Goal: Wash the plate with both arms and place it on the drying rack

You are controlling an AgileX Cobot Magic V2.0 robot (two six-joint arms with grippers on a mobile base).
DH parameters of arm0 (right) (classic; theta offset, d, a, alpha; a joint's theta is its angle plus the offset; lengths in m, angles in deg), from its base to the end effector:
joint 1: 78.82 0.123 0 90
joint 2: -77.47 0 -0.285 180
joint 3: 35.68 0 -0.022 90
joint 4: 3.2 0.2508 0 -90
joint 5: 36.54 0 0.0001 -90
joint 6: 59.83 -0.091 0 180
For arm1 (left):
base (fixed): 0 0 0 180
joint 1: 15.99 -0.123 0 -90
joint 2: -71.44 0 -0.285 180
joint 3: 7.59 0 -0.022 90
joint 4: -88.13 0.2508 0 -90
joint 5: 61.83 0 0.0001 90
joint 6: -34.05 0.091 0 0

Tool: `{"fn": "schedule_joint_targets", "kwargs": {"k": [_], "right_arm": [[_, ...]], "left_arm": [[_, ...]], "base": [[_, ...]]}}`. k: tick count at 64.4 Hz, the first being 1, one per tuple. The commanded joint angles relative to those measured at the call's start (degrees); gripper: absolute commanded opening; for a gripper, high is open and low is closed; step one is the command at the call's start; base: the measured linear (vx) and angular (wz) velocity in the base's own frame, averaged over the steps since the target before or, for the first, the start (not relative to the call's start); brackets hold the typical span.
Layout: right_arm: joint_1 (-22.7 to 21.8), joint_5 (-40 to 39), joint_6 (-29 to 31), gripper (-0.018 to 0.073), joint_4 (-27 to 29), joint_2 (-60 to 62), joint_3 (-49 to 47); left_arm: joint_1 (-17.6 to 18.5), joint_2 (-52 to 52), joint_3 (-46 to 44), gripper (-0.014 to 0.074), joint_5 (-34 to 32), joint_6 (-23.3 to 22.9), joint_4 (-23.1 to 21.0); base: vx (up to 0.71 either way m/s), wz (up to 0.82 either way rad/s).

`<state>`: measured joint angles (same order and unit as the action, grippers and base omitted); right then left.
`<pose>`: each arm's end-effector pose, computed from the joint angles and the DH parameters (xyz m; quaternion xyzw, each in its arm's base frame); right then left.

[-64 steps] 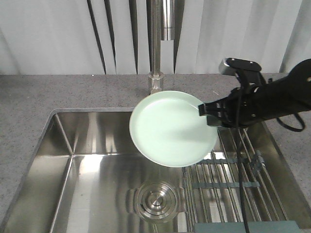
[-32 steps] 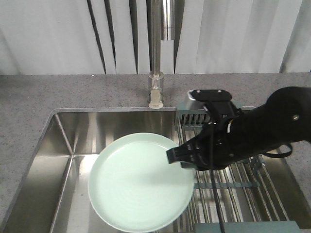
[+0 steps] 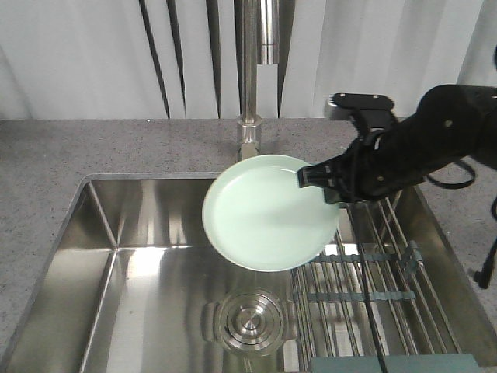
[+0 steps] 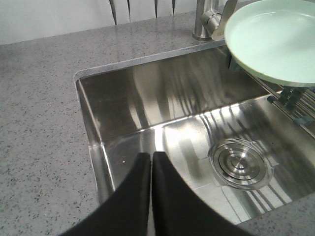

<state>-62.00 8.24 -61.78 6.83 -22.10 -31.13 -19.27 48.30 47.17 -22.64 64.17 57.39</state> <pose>0.3252 0.1100 0.2872 -0.0813 0.9572 0.1185 0.2511 0.0594 -0.0261 0.2755 0.1055 0.8205 -0.0949 0.5538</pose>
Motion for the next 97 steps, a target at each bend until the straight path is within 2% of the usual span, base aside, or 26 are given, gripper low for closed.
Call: {"fn": "schedule_joint_targets", "kwargs": {"k": [1, 12, 24, 33, 38, 47, 58, 73, 81, 97], "right_arm": [[-2.5, 6.1, 0.6, -0.0003, -3.7, 5.4, -1.7], [-0.5, 6.7, -0.8, -0.0003, -3.6, 13.2, 6.5], [9.1, -4.6, -4.7, -0.0003, 2.0, 16.9, 16.7], [15.5, -11.9, -6.4, -0.0003, 4.3, 11.4, 15.0], [15.9, -14.5, -6.4, -0.0003, 4.8, 6.7, 11.4], [12.8, -14.4, -6.4, -0.0003, 4.4, -0.4, 3.1], [4.5, -6.9, -6.0, -0.0003, 1.0, -1.4, -2.9], [-6.0, 5.6, -5.8, -0.0003, -14.9, 4.4, -3.6], [-8.1, 7.7, -5.8, -0.0003, -22.9, 5.4, -3.3], [-8.1, 7.4, -5.6, -0.0002, -24.6, 0.8, -3.3]], "left_arm": [[-0.1, -0.5, -1.4, -0.0006, -3.7, -0.6, -1.5], [-0.1, -0.5, -1.4, -0.0006, -3.7, -0.6, -1.5], [-0.1, -0.5, -1.4, -0.0006, -3.7, -0.6, -1.5], [-0.1, -0.5, -1.4, -0.0006, -3.7, -0.6, -1.5], [-0.1, -0.5, -1.4, -0.0006, -3.7, -0.6, -1.5], [-0.1, -0.5, -1.4, -0.0006, -3.7, -0.6, -1.5], [-0.1, -0.5, -1.4, -0.0006, -3.6, -0.6, -1.5], [-0.1, -0.5, -1.4, -0.0006, -3.6, -0.6, -1.5], [-0.1, -0.5, -1.4, -0.0006, -3.6, -0.6, -1.5], [-0.1, -0.5, -1.4, -0.0006, -3.6, -0.6, -1.5]], "base": [[0.00, 0.00], [0.00, 0.00], [0.00, 0.00], [0.00, 0.00], [0.00, 0.00], [0.00, 0.00], [0.00, 0.00], [0.00, 0.00], [0.00, 0.00], [0.00, 0.00]]}}
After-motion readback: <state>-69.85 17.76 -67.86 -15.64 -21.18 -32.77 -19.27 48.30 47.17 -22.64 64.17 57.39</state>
